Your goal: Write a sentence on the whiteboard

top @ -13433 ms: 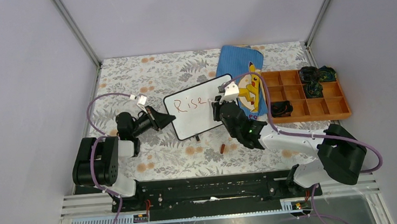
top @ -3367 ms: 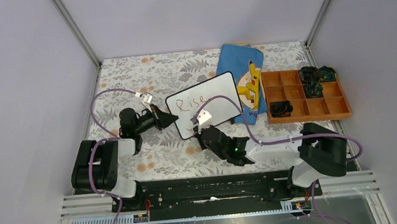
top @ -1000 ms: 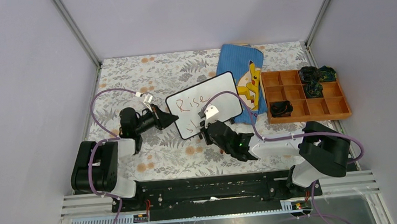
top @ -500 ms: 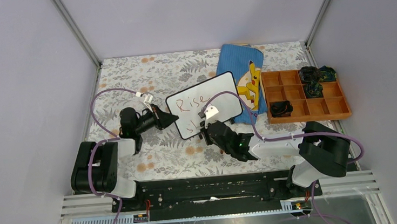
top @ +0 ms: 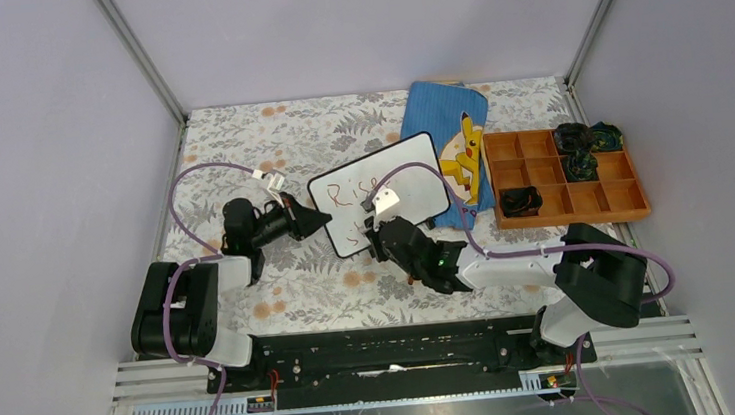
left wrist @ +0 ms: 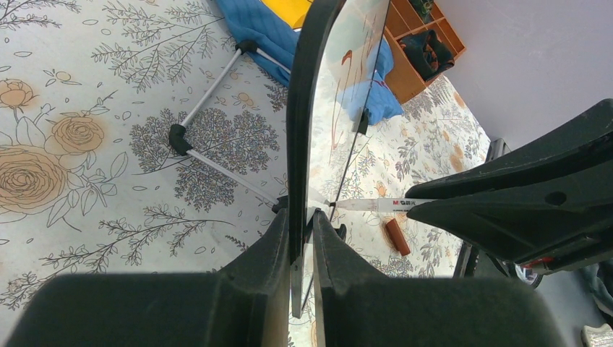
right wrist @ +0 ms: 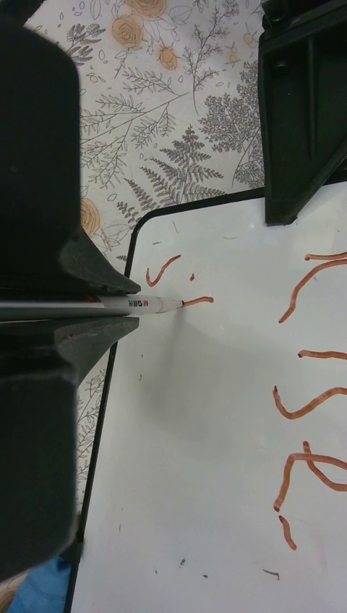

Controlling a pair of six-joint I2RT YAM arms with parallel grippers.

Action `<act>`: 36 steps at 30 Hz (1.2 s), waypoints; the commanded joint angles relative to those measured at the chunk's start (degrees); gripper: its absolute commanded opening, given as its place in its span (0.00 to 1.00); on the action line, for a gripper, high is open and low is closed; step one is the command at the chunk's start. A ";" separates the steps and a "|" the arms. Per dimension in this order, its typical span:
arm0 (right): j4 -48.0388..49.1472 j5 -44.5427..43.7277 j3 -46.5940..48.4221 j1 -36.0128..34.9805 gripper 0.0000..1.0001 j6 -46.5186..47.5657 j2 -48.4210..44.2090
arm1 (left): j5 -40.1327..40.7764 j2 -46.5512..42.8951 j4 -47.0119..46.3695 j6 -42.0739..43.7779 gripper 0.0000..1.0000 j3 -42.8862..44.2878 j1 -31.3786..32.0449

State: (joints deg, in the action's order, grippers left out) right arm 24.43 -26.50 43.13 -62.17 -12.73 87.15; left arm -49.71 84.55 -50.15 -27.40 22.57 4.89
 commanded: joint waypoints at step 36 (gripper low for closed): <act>-1.09 -2.46 -2.47 2.59 0.00 -0.77 -2.73 | 2.26 0.43 6.80 3.40 0.00 -0.16 1.36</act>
State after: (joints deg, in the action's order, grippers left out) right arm 22.96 -27.46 41.71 -60.75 -12.99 85.49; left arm -49.56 84.40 -49.39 -27.20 22.76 4.91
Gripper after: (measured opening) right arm 0.168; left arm 0.181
